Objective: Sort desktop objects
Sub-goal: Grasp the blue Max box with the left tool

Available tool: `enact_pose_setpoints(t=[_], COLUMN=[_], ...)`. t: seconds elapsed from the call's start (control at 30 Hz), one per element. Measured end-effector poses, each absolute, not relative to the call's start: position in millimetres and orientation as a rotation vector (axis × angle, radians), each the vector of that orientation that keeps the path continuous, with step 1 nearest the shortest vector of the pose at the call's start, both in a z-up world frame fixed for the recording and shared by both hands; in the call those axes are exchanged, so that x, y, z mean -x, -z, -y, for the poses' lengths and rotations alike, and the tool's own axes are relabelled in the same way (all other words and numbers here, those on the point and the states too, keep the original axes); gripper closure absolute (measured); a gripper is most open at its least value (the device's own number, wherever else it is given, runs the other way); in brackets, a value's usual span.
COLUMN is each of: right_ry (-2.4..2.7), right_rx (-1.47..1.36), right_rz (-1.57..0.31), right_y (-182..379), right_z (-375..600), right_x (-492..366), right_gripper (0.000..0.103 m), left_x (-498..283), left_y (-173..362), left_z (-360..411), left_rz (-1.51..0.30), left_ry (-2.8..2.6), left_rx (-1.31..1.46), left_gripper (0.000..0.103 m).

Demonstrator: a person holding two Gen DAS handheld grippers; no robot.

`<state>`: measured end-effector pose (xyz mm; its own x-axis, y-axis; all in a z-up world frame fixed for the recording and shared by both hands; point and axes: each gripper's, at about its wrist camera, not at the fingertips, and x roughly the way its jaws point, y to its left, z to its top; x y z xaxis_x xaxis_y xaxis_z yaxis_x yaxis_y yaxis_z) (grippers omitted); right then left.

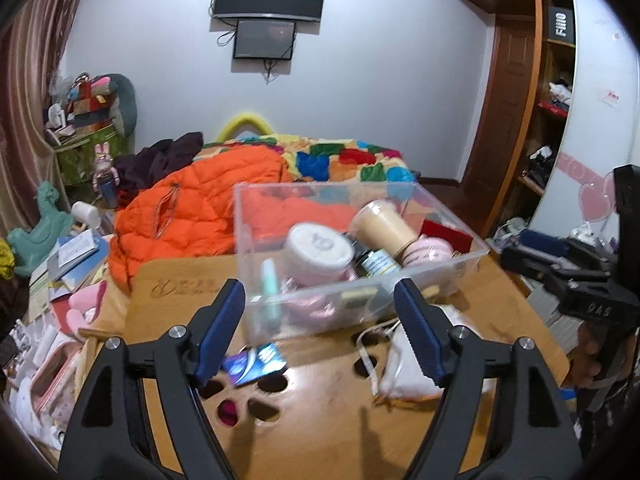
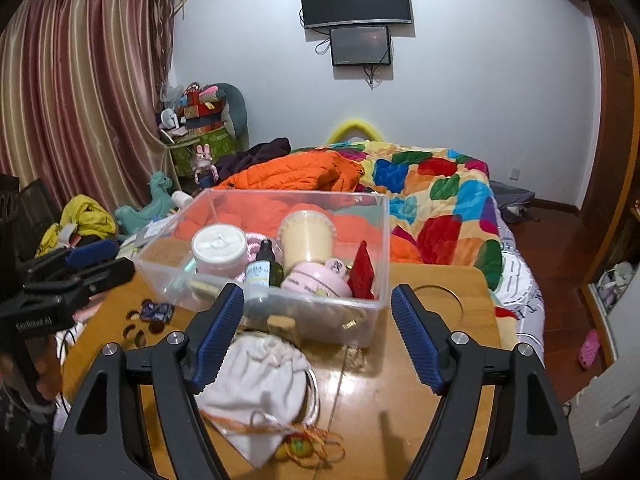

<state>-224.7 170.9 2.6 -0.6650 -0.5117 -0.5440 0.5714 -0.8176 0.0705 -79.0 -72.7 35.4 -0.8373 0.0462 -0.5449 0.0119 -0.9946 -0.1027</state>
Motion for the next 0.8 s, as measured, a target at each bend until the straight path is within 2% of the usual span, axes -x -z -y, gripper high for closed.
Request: enact_pose_setpoints(t=[0.53, 0.8], right_ry=[2.398, 2.313], right_rx=[-0.931, -1.016], right_rz=[-0.309, -0.316], right_y=[47.5, 72.5], right_z=[-196.4, -201.4], right_x=[208.7, 201.3], right_gripper=[0.030, 0.030], left_x=[63.2, 92.4], left_y=[25.8, 38.0], left_z=[97.8, 106.7], left_rz=[0.093, 0.191], left_ry=[-2.960, -2.933], left_rx=[1.191, 1.282], left_gripper=[0.026, 0.026])
